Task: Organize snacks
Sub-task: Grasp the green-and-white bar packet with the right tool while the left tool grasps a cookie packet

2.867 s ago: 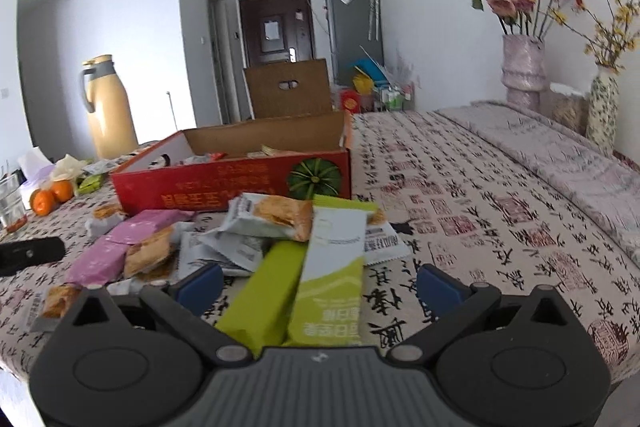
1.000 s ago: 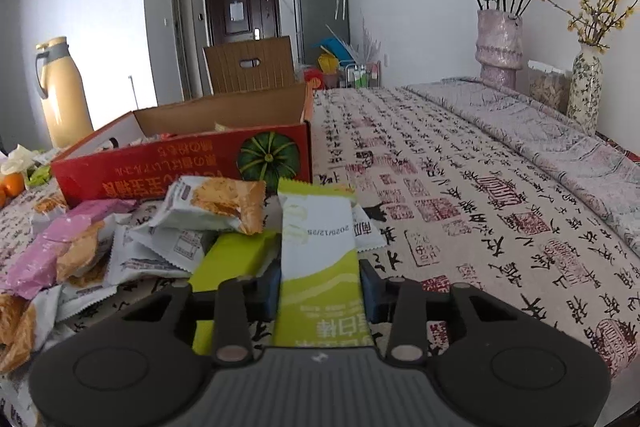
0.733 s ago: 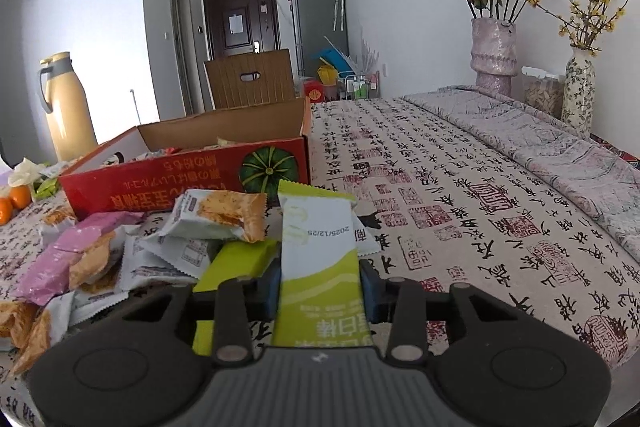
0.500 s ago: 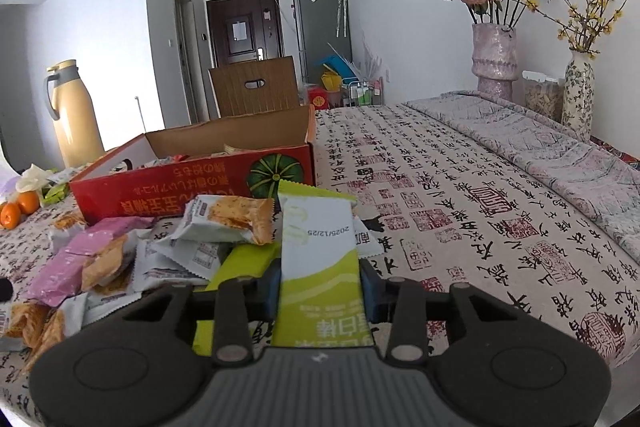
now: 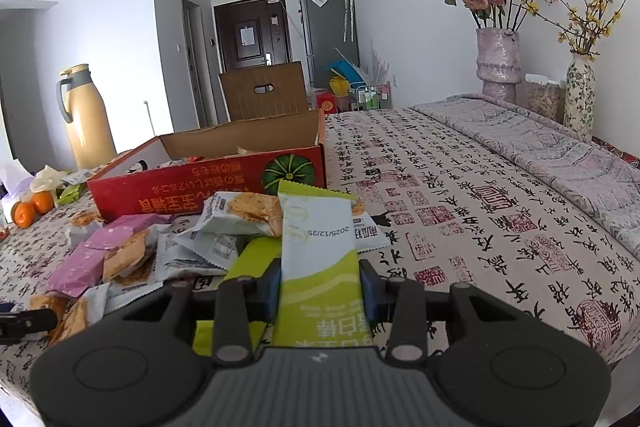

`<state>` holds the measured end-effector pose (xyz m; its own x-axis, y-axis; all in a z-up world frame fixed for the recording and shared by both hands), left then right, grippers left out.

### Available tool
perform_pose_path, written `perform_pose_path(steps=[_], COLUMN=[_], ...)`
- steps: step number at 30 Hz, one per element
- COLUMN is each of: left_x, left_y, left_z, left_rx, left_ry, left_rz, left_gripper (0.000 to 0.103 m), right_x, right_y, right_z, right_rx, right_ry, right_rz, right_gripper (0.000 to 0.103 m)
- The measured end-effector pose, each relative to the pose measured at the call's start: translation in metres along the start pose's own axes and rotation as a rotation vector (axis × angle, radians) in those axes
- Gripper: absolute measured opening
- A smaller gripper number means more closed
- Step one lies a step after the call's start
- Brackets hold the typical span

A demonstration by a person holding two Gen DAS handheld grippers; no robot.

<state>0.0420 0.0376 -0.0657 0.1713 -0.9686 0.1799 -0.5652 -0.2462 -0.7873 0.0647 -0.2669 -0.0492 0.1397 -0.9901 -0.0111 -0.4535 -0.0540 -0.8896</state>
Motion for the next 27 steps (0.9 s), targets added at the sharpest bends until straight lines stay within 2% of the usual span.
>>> perform_pose_path(steps=[2, 4, 6, 8, 10, 11, 27], left_x=[0.003, 0.005, 0.005, 0.004, 0.003, 0.003, -0.004], left_y=[0.002, 0.002, 0.002, 0.002, 0.002, 0.002, 0.001], left_z=[0.0, 0.0, -0.002, -0.003, -0.005, -0.006, -0.027], left_rx=[0.013, 0.024, 0.036, 0.042, 0.047, 0.048, 0.104], left_ry=[-0.015, -0.029, -0.036, -0.029, -0.017, -0.014, -0.002], left_rz=[0.017, 0.031, 0.038, 0.035, 0.03, 0.029, -0.023], left_gripper=[0.095, 0.087, 0.07, 0.065, 0.05, 0.046, 0.046], right_x=[-0.001, -0.001, -0.002, -0.001, -0.001, -0.001, 0.0], right_y=[0.001, 0.002, 0.003, 0.003, 0.003, 0.004, 0.009], right_z=[-0.001, -0.002, -0.003, -0.004, -0.004, -0.005, -0.007], right_rx=[-0.001, -0.001, 0.001, 0.002, 0.003, 0.004, 0.006], right_ry=[-0.005, -0.01, -0.012, -0.013, -0.014, -0.015, -0.021], right_rz=[0.001, 0.003, 0.005, 0.007, 0.008, 0.009, 0.019], right_gripper=[0.037, 0.038, 0.038, 0.038, 0.038, 0.038, 0.038])
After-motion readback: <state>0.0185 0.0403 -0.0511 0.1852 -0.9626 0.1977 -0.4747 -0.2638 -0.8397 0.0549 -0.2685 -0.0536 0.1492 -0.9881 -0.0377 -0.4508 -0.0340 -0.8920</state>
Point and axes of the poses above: each gripper's, at about its wrist camera, not at the fingertips, and z roughly the way its jaws point, x to its right, y to its underside, the point moved 2 cm from there along z, roughly the way its jaws point, and after that the axes turned 8 degrees about -z, right-handed, at the moved point
